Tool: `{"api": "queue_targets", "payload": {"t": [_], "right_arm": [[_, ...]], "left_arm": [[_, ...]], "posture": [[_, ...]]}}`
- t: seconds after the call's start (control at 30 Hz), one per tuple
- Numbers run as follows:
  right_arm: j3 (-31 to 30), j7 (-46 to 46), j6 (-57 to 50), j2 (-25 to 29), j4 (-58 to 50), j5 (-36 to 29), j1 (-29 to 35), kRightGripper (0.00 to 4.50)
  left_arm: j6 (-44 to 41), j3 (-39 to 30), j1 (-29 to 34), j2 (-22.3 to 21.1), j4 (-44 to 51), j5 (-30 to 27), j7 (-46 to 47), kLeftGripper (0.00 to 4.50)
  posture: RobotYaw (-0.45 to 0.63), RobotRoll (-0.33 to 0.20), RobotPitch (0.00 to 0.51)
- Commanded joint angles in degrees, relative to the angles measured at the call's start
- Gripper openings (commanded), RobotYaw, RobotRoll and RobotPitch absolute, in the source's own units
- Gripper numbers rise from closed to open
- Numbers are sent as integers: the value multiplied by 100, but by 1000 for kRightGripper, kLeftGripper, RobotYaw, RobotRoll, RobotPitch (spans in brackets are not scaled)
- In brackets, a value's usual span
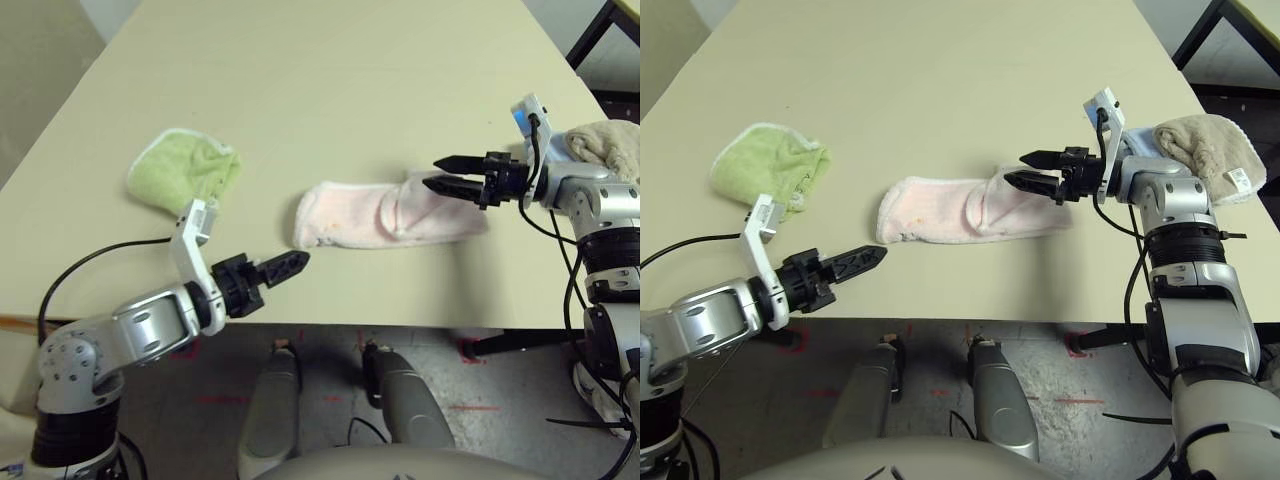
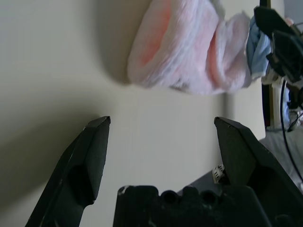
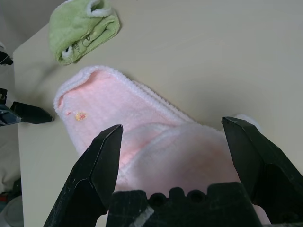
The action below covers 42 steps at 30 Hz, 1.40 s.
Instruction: Fold the towel and set it aside.
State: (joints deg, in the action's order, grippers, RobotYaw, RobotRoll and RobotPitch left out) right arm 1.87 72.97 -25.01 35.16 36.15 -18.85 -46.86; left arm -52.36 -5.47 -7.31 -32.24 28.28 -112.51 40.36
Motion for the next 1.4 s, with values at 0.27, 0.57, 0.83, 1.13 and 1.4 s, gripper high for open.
{"api": "queue_targets", "payload": {"t": [0.27, 0.57, 0.83, 1.13, 1.4], "right_arm": [[91, -111, 83, 34, -146, -24, 167, 4500], [177, -162, 35, 55, -341, -101, 310, 4500], [225, 363, -212, 519, -771, -336, 576, 4500], [39, 841, -172, 1123, -832, -212, 775, 4500], [-3, 884, -49, 1199, -790, -41, 874, 4500]], "left_arm": [[157, 891, -925, 117, -637, -49, 664, 4469], [333, 1306, -1725, 304, -1373, 109, 1145, 4469], [165, 1307, -2075, 292, -1558, 1122, 769, 3221], [-65, 1032, -2300, 124, -1433, 1445, 546, 16], [-594, 685, -2749, -613, -1548, 1726, -74, 16]], "posture": [[103, 0, 185], [80, 0, 187], [70, 0, 188], [67, 0, 189], [77, 0, 184]]}}
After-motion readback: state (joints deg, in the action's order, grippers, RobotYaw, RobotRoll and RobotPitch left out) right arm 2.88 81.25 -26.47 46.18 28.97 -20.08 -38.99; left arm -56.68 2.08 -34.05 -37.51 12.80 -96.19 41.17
